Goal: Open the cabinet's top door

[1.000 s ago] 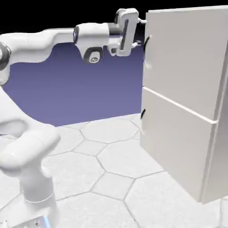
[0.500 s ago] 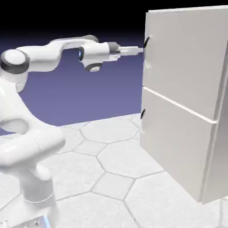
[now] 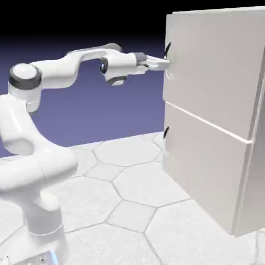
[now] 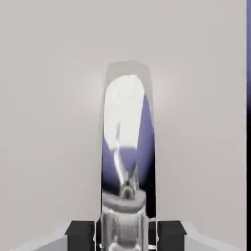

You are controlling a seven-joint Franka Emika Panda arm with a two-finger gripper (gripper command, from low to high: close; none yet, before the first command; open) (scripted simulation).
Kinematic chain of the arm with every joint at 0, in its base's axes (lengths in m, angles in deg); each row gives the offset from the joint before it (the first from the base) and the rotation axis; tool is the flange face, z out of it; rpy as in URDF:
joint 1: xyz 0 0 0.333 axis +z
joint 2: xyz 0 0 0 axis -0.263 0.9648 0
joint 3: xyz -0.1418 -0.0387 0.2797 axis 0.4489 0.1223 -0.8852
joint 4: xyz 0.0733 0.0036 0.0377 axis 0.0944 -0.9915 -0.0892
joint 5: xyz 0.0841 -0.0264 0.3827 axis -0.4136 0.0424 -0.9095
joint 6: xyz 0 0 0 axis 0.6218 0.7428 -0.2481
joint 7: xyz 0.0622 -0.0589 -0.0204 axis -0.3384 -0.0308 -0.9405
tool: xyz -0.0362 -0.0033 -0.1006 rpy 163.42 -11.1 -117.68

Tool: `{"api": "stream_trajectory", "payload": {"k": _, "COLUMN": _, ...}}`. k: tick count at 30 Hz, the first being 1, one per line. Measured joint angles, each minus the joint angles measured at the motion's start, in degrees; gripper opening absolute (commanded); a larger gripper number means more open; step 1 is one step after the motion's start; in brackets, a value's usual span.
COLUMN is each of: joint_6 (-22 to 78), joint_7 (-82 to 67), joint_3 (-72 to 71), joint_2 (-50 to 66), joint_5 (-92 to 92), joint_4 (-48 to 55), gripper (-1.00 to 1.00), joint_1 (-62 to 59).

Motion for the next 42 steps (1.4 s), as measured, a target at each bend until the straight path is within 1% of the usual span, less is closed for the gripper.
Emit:
{"api": "stream_trajectory", "payload": {"k": 8, "joint_6": 19.4, "joint_7": 0.9, "joint_3": 12.3, "joint_2": -14.9, "joint_5": -6.9, "joint_4": -16.1, "gripper": -1.00, "joint_1": 9.1}}
{"api": "stream_trajectory", "payload": {"k": 15, "joint_6": 36.6, "joint_7": 1.1, "joint_3": 20.7, "joint_2": -26.7, "joint_5": -9.2, "joint_4": -30.4, "gripper": -1.00, "joint_1": 15.1}}
{"api": "stream_trajectory", "payload": {"k": 25, "joint_6": 61.6, "joint_7": 0.7, "joint_3": 32.8, "joint_2": -40.3, "joint_5": -8.5, "joint_4": -48.0, "gripper": -1.00, "joint_1": 18.1}}
{"api": "stream_trajectory", "payload": {"k": 28, "joint_6": 68.1, "joint_7": -2.7, "joint_3": 39.0, "joint_2": -40.4, "joint_5": -5.1, "joint_4": -53.2, "gripper": -1.00, "joint_1": 20.7}}
{"api": "stream_trajectory", "payload": {"k": 32, "joint_6": 76.4, "joint_7": -5.9, "joint_3": 47.3, "joint_2": -40.4, "joint_5": 0.2, "joint_4": -57.7, "gripper": -1.00, "joint_1": 21.2}}
{"api": "stream_trajectory", "payload": {"k": 39, "joint_6": 93.7, "joint_7": -9.7, "joint_3": 60.7, "joint_2": -39.1, "joint_5": 7.8, "joint_4": -61.5, "gripper": -1.00, "joint_1": 13.7}}
{"api": "stream_trajectory", "payload": {"k": 42, "joint_6": 98.5, "joint_7": -13.2, "joint_3": 66.9, "joint_2": -35.2, "joint_5": 13.4, "joint_4": -61.6, "gripper": -1.00, "joint_1": 12.9}}
